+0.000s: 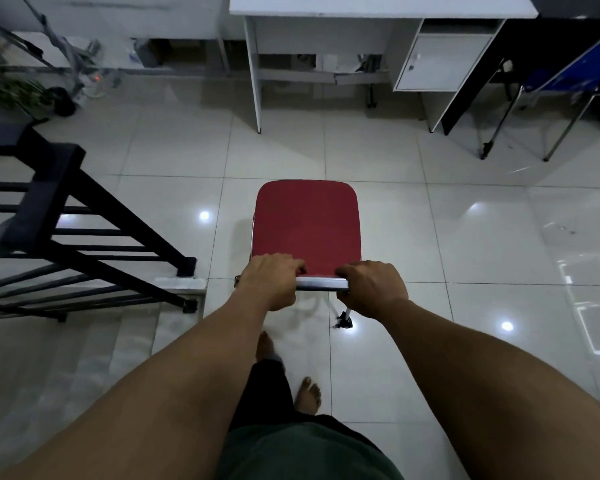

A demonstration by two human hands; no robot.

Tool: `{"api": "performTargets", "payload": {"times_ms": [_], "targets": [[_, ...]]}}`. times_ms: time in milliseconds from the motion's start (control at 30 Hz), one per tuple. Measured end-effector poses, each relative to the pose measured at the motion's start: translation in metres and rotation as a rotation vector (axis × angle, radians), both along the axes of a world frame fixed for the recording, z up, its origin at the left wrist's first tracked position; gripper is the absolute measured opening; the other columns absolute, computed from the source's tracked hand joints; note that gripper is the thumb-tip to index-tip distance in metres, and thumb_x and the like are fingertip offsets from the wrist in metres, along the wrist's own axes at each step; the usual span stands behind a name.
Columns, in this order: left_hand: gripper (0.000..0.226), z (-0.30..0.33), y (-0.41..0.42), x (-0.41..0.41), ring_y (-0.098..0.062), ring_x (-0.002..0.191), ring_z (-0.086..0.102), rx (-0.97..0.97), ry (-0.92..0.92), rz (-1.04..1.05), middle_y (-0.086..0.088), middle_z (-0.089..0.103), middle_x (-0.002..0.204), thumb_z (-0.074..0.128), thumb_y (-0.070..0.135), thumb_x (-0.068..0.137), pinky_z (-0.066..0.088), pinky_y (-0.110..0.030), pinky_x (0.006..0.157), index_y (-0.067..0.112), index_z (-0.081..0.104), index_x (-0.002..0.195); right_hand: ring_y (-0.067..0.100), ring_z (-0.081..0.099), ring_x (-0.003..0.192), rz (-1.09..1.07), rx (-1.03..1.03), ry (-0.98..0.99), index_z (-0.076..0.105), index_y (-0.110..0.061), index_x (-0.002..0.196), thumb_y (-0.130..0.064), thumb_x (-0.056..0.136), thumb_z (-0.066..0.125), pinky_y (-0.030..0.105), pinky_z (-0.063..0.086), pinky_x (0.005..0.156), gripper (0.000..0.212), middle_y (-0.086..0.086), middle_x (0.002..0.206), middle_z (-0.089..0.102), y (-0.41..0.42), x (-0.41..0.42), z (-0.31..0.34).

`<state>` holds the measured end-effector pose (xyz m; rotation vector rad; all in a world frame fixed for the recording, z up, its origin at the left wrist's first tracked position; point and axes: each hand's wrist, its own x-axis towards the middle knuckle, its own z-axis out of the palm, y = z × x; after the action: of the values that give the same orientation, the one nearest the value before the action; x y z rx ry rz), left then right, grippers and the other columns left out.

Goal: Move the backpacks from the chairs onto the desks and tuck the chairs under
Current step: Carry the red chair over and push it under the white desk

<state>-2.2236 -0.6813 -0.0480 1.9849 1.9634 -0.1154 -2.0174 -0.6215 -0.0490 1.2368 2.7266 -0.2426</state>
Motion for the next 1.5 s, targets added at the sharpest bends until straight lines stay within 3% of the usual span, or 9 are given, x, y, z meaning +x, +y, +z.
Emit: {"api": "performTargets", "payload": {"times_ms": [133, 300, 600, 800, 1000, 1400, 1500], "targets": [[0.042, -0.001, 0.019, -0.005, -0.018, 0.091, 0.061, 0.026, 0.015, -0.054, 0.007, 0.066, 0.105, 0.061, 0.027, 0.079, 0.04, -0.03, 0.07, 0.035, 0.06, 0.121, 0.025, 0.065, 0.073, 0.03, 0.013, 0.014, 0.065, -0.028, 0.089, -0.04, 0.08, 0.06, 0.027, 0.031, 0.058, 0.016, -0.003, 0.081, 0.067, 0.021, -0.003, -0.001], [0.044, 0.003, 0.055, -0.023, -0.018, 0.09, 0.063, 0.016, 0.047, -0.028, 0.01, 0.067, 0.104, 0.061, 0.028, 0.075, 0.05, -0.032, 0.074, 0.038, 0.061, 0.118, 0.025, 0.065, 0.073, 0.025, 0.033, 0.015, 0.065, -0.028, 0.093, -0.043, 0.08, 0.058, 0.028, 0.033, 0.058, 0.02, -0.004, 0.083, 0.068, 0.054, -0.02, 0.0], [0.042, -0.005, 0.119, -0.027, -0.021, 0.088, 0.064, 0.008, 0.053, -0.06, 0.007, 0.068, 0.101, 0.061, 0.025, 0.074, 0.053, -0.035, 0.076, 0.033, 0.061, 0.115, 0.025, 0.066, 0.071, 0.014, 0.056, 0.028, 0.069, -0.03, 0.091, -0.046, 0.074, 0.063, 0.027, 0.038, 0.057, 0.024, -0.006, 0.08, 0.068, 0.121, -0.024, -0.013], [0.038, -0.008, 0.154, -0.034, -0.023, 0.076, 0.066, 0.051, 0.101, -0.105, 0.004, 0.071, 0.087, 0.058, 0.023, 0.073, 0.055, -0.034, 0.07, 0.033, 0.065, 0.109, 0.026, 0.065, 0.064, 0.0, 0.092, 0.019, 0.07, -0.031, 0.089, -0.036, 0.073, 0.067, 0.028, 0.039, 0.054, 0.017, -0.005, 0.076, 0.068, 0.156, -0.029, -0.015], [0.039, -0.008, 0.198, -0.061, -0.023, 0.073, 0.067, 0.075, 0.13, -0.138, 0.004, 0.072, 0.086, 0.061, 0.026, 0.076, 0.057, -0.033, 0.071, 0.037, 0.067, 0.113, 0.027, 0.063, 0.06, -0.031, 0.112, -0.003, 0.067, -0.03, 0.095, -0.031, 0.08, 0.064, 0.028, 0.042, 0.054, 0.016, -0.004, 0.071, 0.068, 0.189, -0.055, -0.017], [0.036, -0.003, 0.276, -0.098, -0.021, 0.072, 0.067, 0.049, 0.118, -0.211, 0.005, 0.071, 0.086, 0.061, 0.027, 0.079, 0.058, -0.035, 0.072, 0.035, 0.066, 0.114, 0.025, 0.066, 0.07, -0.08, 0.081, -0.056, 0.068, -0.033, 0.102, -0.033, 0.083, 0.063, 0.027, 0.037, 0.058, 0.019, -0.004, 0.081, 0.071, 0.253, -0.091, -0.006], [0.036, -0.002, 0.301, -0.101, -0.022, 0.074, 0.067, 0.04, 0.121, -0.214, 0.003, 0.071, 0.088, 0.061, 0.026, 0.08, 0.057, -0.035, 0.072, 0.034, 0.065, 0.114, 0.026, 0.067, 0.072, -0.099, 0.068, -0.074, 0.067, -0.033, 0.103, -0.033, 0.083, 0.063, 0.027, 0.042, 0.059, 0.02, -0.005, 0.083, 0.071, 0.279, -0.095, -0.006]]}}
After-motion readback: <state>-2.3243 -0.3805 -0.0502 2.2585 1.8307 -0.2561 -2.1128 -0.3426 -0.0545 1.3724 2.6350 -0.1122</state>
